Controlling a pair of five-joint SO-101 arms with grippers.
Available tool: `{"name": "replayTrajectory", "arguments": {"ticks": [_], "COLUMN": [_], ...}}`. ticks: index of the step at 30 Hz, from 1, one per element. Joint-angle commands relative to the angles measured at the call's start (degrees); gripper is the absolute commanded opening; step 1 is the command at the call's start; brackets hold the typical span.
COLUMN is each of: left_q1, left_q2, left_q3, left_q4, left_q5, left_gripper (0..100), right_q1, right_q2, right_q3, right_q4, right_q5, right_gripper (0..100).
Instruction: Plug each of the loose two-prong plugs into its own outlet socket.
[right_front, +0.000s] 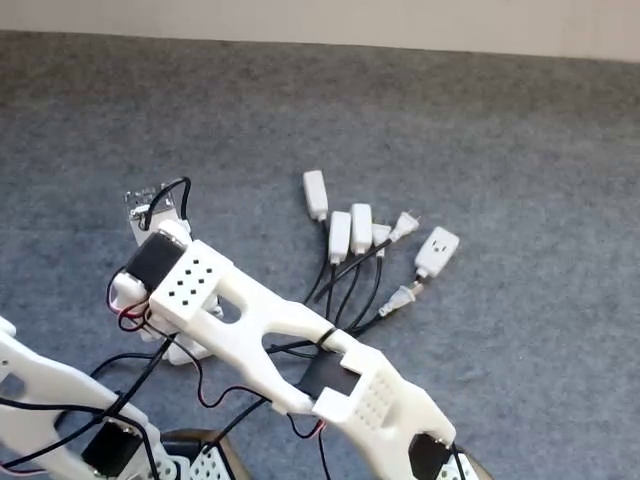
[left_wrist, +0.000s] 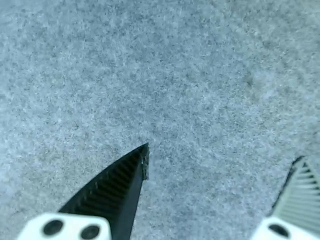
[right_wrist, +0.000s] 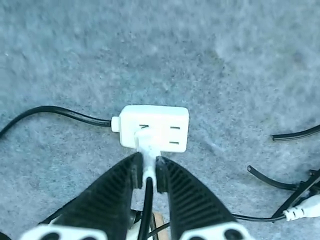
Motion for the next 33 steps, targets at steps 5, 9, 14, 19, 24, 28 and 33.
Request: {"name": "replayTrajectory", "arguments": {"ticks": [5, 9, 14, 19, 24, 28, 33], "left_q1": [-1.01, -1.01, -1.1, -1.63, -1.63, -1.63, -1.63], "left_q2": [-1.1, -1.1, -1.45, -2.15, -1.98, -1.98, -2.24], "left_q3": [-2.51, -2.51, -4.0, -9.71, -14.64, -16.31, -16.75], "left_q4": [0.18, 0.18, 1.14, 5.01, 8.7, 10.29, 11.52], "left_q5": [-0.53, -0.53, -0.53, -0.53, -0.53, -0.53, -0.53], "left_gripper": [41, 41, 41, 41, 41, 41, 41], "right_q1": [0.57, 0.57, 0.57, 0.4, 0.57, 0.48, 0.48], "right_q2": [1.89, 2.24, 3.03, 8.84, 10.07, 10.42, 11.03], "right_q3": [-0.66, -0.57, 0.75, 2.07, -0.31, -0.48, -0.4], "right_q4": [-0.04, -0.04, -3.12, -4.7, -4.0, -4.18, -4.44], "right_q5": [-0.88, -0.88, -0.88, -0.79, -0.53, -0.53, -0.44], "right_gripper": [0.5, 0.5, 0.5, 0.5, 0.5, 0.5, 0.5]}}
